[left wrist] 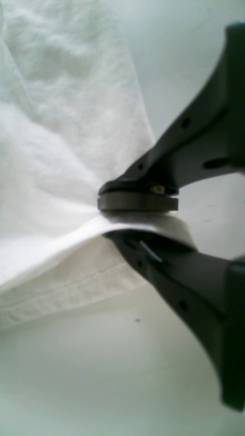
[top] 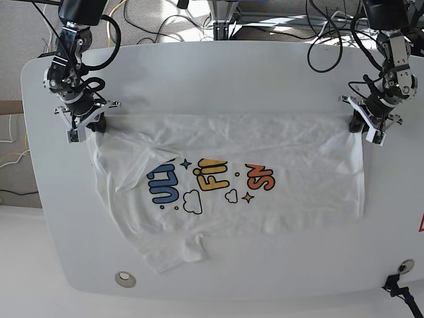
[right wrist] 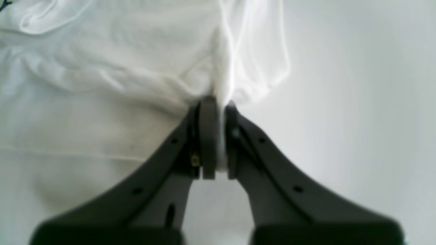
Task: Fold the T-shirt properly
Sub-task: 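Drag the shirt back toward the robot with both grippers, then release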
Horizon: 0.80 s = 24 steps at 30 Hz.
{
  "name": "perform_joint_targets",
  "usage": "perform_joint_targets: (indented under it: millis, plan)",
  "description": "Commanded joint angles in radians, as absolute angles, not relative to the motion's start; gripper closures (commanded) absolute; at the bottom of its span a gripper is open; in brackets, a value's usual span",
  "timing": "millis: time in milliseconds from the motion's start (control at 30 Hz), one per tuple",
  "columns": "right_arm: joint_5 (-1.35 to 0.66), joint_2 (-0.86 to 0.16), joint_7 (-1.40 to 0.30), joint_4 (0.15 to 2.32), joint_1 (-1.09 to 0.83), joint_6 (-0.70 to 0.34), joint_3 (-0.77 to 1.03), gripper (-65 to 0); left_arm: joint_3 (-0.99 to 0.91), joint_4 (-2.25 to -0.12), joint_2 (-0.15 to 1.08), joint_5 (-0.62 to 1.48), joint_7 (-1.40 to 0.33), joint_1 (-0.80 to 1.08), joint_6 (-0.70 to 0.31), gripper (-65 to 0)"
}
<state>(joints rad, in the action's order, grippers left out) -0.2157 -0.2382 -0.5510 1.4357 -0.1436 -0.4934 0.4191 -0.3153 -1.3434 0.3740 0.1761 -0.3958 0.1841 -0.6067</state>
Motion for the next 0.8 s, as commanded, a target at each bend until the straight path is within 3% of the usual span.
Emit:
perform_joint_targets:
  millis: [0,400,700,767]
  plan:
    - [-0.197,-0.248,-0.615,1.518,-0.185,-0.49,0.421,0.0,-0.317,-1.376,0.383,0.136,-0.458,0.236,-0.618,-5.0]
    - [-0.194,-0.174,-0.644,1.847,-0.544,-0.49,0.496,0.0,-0.433,-1.649,0.378,0.139,-0.458,0.573,-0.621,-5.0]
    - [-0.193,-0.174,-0.644,1.882,-0.61,-0.49,0.496,0.0,-0.435,-1.696,0.378,0.14,-0.458,0.68,-0.621,-5.3]
    - [-0.193,-0.173,-0.644,1.883,-0.613,-0.483,0.496,0.0,-0.435,-1.696,0.378,0.14,-0.458,0.693,-0.621,-8.3]
